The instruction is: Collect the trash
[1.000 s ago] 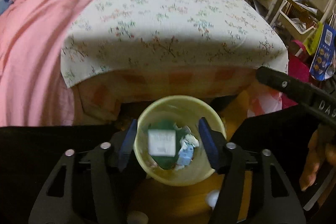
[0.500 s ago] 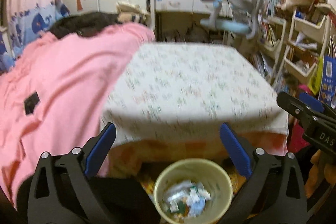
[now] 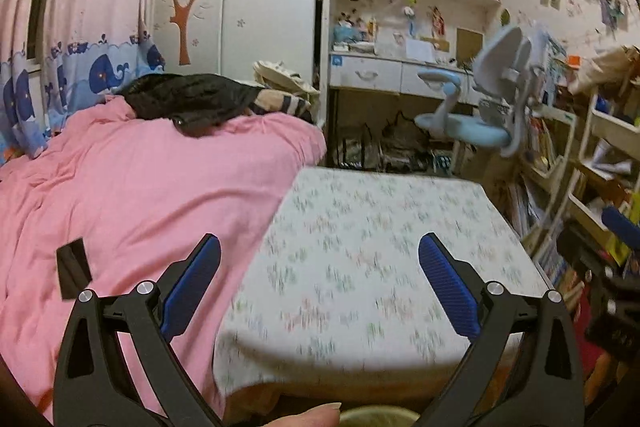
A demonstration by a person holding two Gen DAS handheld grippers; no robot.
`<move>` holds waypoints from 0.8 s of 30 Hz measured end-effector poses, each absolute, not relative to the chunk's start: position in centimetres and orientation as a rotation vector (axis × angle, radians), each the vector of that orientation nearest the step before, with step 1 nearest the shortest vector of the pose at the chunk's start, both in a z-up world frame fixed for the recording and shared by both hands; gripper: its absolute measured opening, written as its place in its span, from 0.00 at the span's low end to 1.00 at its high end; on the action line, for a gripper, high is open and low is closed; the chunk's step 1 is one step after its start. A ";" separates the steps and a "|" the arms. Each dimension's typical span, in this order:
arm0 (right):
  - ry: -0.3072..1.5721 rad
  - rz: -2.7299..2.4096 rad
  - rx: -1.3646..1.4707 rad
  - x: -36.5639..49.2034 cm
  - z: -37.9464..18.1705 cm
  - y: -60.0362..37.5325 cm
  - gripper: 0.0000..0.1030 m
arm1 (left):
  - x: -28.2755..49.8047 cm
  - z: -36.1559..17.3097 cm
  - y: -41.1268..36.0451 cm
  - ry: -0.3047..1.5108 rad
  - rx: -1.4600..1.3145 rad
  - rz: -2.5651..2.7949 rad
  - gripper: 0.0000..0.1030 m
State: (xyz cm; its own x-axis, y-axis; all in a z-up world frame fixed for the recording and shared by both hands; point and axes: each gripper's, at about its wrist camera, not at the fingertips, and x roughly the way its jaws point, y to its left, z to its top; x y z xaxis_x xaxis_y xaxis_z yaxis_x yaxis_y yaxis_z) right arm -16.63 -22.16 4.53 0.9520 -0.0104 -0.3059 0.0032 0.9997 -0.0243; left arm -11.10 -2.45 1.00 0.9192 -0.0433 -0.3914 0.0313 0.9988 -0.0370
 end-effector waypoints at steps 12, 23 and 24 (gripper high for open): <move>0.283 -0.058 -0.019 -9.8 5.5 -23.6 0.93 | -0.7 2.2 -4.9 0.379 -0.024 -0.014 0.93; 0.370 -0.081 0.025 -6.0 4.1 -24.5 0.93 | 2.9 1.3 -7.0 0.406 0.021 -0.034 0.93; 0.376 -0.079 0.023 -5.8 4.1 -24.4 0.93 | 2.9 1.3 -7.1 0.406 0.028 -0.040 0.93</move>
